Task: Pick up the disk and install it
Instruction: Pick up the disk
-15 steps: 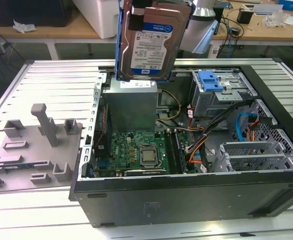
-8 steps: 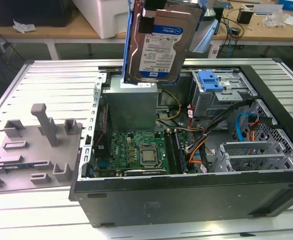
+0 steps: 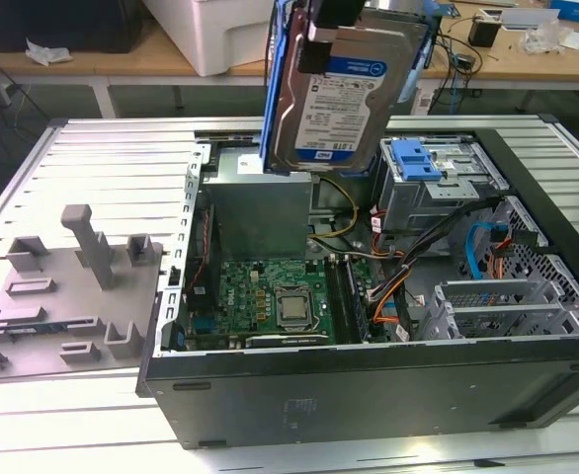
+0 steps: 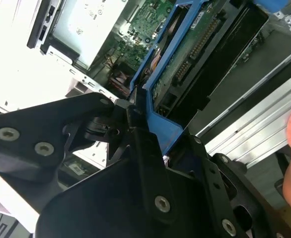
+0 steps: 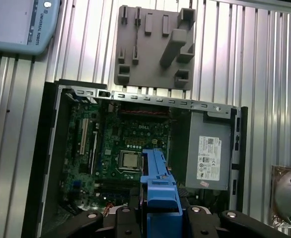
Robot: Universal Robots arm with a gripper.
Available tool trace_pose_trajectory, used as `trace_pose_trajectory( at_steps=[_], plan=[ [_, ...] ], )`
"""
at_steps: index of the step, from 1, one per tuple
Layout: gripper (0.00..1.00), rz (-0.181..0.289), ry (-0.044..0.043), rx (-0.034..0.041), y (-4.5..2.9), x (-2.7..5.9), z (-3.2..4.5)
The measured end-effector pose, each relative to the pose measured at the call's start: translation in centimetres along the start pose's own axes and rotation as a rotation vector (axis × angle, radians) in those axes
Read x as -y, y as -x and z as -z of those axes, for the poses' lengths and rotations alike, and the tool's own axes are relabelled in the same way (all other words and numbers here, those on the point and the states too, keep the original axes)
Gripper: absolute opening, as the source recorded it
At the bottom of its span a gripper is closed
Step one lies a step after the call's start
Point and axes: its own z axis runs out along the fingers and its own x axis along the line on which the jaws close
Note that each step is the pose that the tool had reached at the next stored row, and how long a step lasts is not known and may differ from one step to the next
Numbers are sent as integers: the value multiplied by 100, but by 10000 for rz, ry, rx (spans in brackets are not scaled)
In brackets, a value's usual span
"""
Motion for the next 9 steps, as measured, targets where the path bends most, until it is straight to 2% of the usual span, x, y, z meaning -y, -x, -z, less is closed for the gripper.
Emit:
trace_pose_trajectory(
  at_steps=[9],
  plan=[
    [37,60,27,-10,-209,187,39]
  ],
)
